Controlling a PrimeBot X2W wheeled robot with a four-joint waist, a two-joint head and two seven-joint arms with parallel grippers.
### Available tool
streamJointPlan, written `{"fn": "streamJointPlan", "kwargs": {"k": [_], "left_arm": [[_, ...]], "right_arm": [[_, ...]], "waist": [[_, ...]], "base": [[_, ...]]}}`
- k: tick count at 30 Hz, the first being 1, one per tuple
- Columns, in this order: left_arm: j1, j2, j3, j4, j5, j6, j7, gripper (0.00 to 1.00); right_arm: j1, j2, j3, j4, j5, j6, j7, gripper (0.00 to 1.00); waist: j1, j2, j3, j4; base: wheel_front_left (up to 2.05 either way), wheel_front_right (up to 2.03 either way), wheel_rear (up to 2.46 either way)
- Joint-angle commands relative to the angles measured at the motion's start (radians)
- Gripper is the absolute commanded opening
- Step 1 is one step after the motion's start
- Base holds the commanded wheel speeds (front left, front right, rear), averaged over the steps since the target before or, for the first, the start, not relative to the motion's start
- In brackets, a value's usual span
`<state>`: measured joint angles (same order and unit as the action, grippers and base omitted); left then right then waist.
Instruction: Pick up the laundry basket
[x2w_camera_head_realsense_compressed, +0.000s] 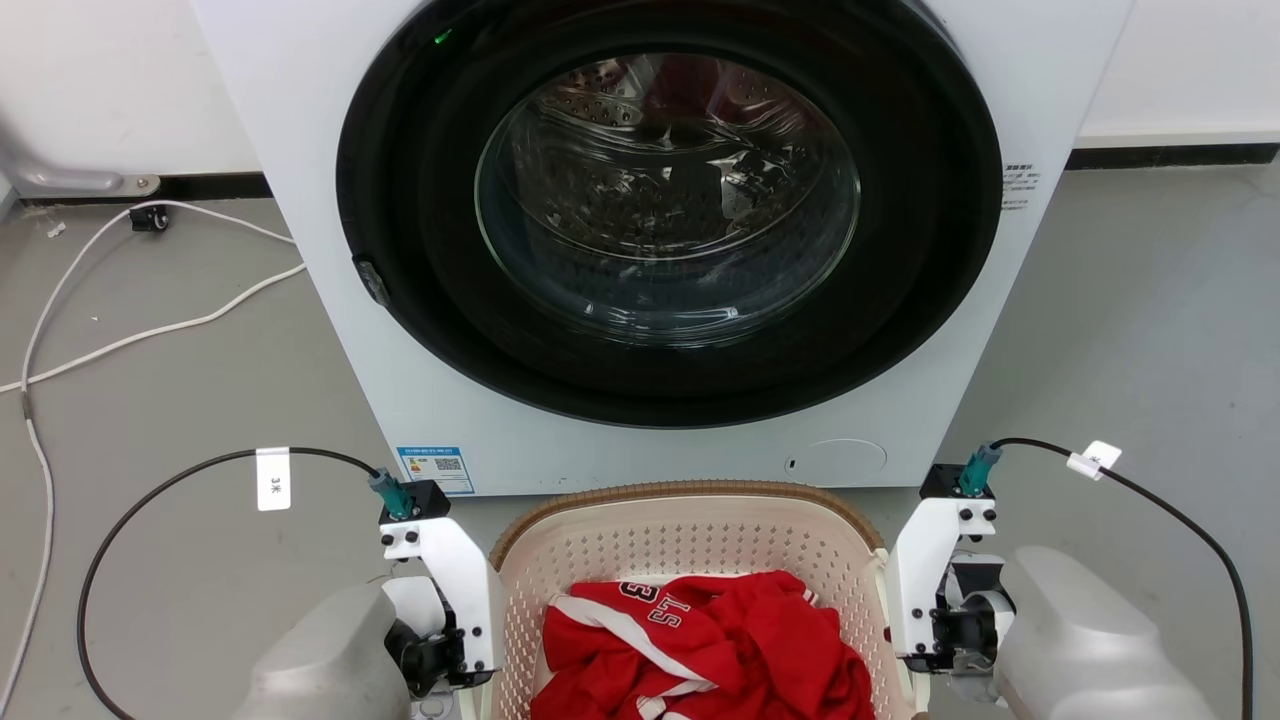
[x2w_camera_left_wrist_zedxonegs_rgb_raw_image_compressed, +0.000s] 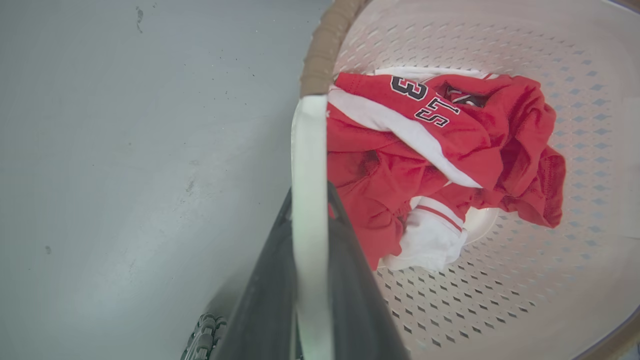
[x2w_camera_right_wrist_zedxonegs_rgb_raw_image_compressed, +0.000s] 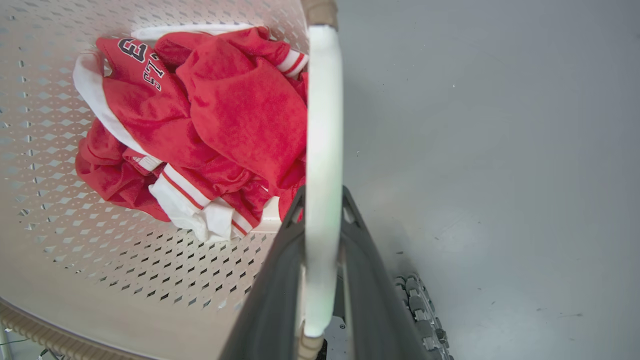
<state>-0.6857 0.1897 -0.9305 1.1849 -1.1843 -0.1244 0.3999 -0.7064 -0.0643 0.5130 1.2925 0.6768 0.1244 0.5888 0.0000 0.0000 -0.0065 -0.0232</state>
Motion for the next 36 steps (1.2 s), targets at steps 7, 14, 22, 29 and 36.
{"fn": "streamJointPlan", "kwargs": {"k": [7, 14, 22, 29, 36], "left_arm": [[-0.016, -0.026, -0.01, -0.017, -0.023, -0.011, -0.003, 0.0], [-0.018, -0.027, -0.018, -0.014, -0.031, -0.011, -0.008, 0.0], [-0.018, -0.028, -0.028, -0.01, -0.043, -0.011, -0.01, 0.0], [-0.019, -0.027, -0.036, -0.009, -0.052, -0.011, -0.011, 0.0], [-0.018, -0.03, -0.046, -0.007, -0.065, -0.011, -0.016, 0.0]], "right_arm": [[0.006, 0.025, -0.012, -0.006, -0.011, 0.012, -0.008, 0.0], [0.012, 0.025, -0.016, -0.006, -0.01, 0.012, -0.001, 0.0], [0.014, 0.025, -0.002, -0.006, 0.01, 0.012, -0.001, 0.0], [0.013, 0.026, 0.005, -0.006, 0.016, 0.012, -0.002, 0.0], [0.017, 0.026, 0.002, -0.006, 0.021, 0.012, 0.002, 0.0]], "waist": [[0.0, 0.0, -0.001, 0.001], [0.0, 0.0, -0.001, 0.003], [0.0, 0.0, -0.003, 0.003], [0.0, 0.0, -0.001, 0.002], [0.0, 0.0, -0.002, 0.002]], "base": [[0.0, 0.0, 0.0], [0.0, 0.0, 0.0], [0.0, 0.0, 0.0], [0.0, 0.0, 0.0], [0.0, 0.0, 0.0]]}}
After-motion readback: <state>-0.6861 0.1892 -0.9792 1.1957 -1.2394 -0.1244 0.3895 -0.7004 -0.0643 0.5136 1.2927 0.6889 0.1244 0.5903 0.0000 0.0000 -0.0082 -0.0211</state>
